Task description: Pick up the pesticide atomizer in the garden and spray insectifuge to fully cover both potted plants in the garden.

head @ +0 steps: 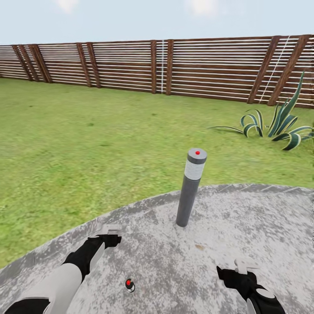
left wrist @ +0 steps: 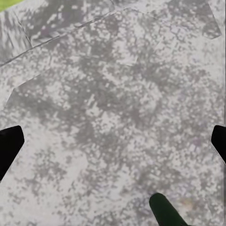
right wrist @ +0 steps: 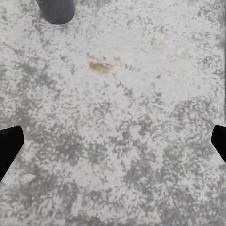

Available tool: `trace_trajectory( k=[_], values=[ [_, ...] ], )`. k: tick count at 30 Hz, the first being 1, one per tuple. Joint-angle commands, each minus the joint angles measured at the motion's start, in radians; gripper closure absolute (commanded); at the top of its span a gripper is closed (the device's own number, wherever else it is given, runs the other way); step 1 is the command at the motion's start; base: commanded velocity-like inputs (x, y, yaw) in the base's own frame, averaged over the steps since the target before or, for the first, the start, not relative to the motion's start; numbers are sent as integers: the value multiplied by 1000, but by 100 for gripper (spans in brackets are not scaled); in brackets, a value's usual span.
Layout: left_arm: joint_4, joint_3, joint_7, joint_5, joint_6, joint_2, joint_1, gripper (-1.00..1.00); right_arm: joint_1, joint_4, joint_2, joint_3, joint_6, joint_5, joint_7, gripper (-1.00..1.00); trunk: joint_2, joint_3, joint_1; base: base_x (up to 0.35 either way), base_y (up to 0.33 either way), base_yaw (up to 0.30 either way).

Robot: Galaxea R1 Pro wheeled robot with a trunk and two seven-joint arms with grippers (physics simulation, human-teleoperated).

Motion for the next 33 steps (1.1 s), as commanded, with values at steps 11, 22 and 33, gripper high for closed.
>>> trace_trajectory(
  k=[11, 22, 33],
  values=[
    [-2, 0, 0, 1, 8, 0, 0, -100, -1, -1, -1, 0, 5, 0, 0, -100, 0, 11, 0, 4, 3, -198],
    [-2, 1, 0, 1, 8, 0, 0, -100, -1, -1, -1, 0, 5, 0, 0, -100, 0, 19, 0, 0, 0, -131],
    [-2, 1, 0, 1, 8, 0, 0, -100, -1, -1, -1, 0, 5, 0, 0, -100, 0, 19, 0, 0, 142, -4]
  ],
)
